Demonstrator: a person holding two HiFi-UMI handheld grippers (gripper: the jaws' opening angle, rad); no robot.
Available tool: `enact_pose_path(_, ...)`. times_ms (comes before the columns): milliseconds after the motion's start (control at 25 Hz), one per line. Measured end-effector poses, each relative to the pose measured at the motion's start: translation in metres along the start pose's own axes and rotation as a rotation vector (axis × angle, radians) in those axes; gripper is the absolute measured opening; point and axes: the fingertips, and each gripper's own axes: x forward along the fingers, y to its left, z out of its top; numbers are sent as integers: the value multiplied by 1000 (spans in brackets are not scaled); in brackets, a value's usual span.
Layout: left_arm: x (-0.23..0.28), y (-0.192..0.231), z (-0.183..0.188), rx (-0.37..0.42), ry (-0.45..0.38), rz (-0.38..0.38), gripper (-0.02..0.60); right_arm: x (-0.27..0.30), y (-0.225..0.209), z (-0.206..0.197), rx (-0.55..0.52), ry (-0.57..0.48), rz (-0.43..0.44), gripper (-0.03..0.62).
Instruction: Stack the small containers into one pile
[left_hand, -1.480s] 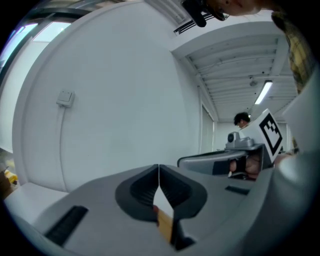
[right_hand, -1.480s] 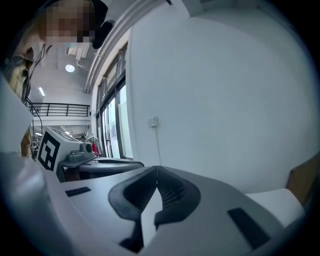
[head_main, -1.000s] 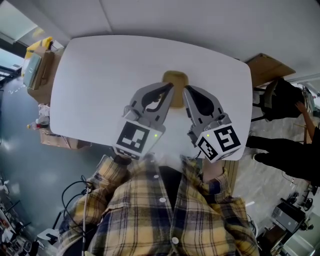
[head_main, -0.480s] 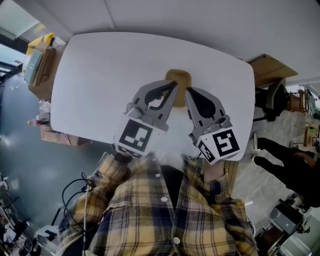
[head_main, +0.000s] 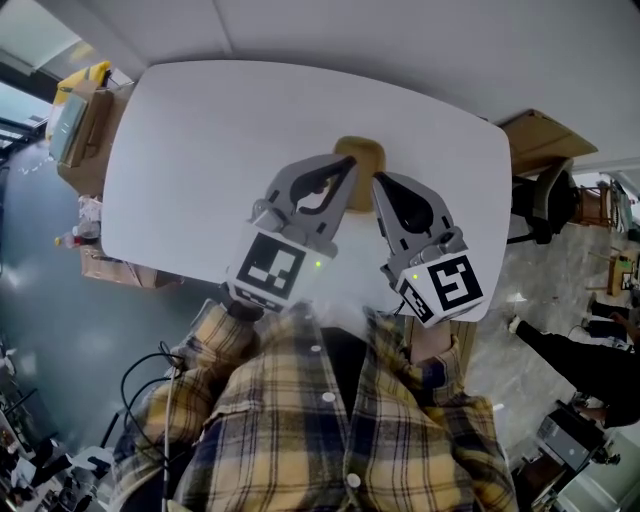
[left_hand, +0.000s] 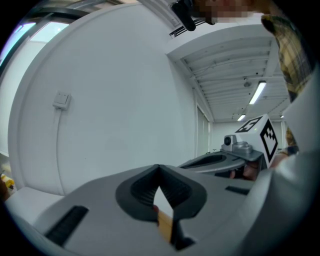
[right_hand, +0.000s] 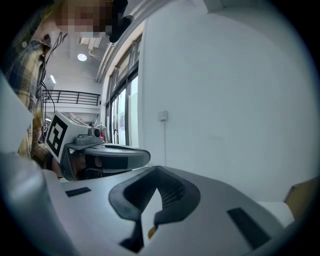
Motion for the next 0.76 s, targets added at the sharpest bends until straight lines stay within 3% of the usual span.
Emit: enact_pose_path(760, -16, -1, -3, 96, -10, -26, 18, -11, -3, -2, 5, 5, -9, 15)
